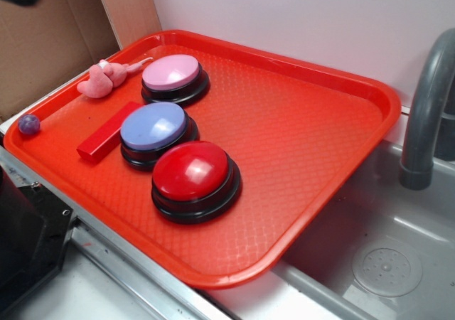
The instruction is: Push the purple button.
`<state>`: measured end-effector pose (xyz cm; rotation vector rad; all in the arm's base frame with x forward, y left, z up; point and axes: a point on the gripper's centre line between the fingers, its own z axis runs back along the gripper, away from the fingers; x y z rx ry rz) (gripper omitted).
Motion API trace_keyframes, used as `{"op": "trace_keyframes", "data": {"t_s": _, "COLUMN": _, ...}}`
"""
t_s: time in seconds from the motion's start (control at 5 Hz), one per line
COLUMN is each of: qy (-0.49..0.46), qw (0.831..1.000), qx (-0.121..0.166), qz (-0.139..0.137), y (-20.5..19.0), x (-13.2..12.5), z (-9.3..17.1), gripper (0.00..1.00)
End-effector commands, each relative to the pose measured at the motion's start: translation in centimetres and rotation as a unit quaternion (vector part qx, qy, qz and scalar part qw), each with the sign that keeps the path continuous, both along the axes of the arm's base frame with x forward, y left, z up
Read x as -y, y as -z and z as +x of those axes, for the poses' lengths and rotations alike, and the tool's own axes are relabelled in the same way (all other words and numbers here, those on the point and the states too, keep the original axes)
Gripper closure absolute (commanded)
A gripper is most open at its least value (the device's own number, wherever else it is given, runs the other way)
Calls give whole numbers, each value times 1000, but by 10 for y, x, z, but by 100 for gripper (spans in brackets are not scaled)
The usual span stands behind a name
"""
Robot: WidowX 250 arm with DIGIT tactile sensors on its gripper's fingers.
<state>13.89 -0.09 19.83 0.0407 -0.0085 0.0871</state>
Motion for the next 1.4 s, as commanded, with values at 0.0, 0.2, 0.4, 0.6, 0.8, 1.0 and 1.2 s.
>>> {"op": "trace_keyframes", "data": {"t_s": 0.0, "qy": 20, "qw": 998, "qx": -10, "qz": 53, "y": 74, "x": -20, "z": 50, "gripper": 0}}
{"op": "trace_keyframes", "data": {"t_s": 0.2, "qy": 41, "qw": 997, "qx": -9, "qz": 64, "y": 98, "x": -22, "z": 59, "gripper": 0}}
{"op": "trace_keyframes", "data": {"t_s": 0.4, "qy": 64, "qw": 996, "qx": 0, "qz": 57, "y": 126, "x": -22, "z": 67, "gripper": 0}}
{"op": "trace_keyframes", "data": {"t_s": 0.6, "qy": 69, "qw": 997, "qx": 16, "qz": 26, "y": 141, "x": -14, "z": 67, "gripper": 0}}
{"op": "trace_keyframes", "data": {"t_s": 0.8, "qy": 75, "qw": 997, "qx": 2, "qz": -2, "y": 152, "x": -10, "z": 65, "gripper": 0}}
{"op": "trace_keyframes", "data": {"t_s": 1.0, "qy": 86, "qw": 996, "qx": 13, "qz": -7, "y": 144, "x": -14, "z": 65, "gripper": 0}}
{"op": "trace_keyframes", "data": {"t_s": 1.2, "qy": 97, "qw": 995, "qx": 33, "qz": 3, "y": 125, "x": -14, "z": 67, "gripper": 0}}
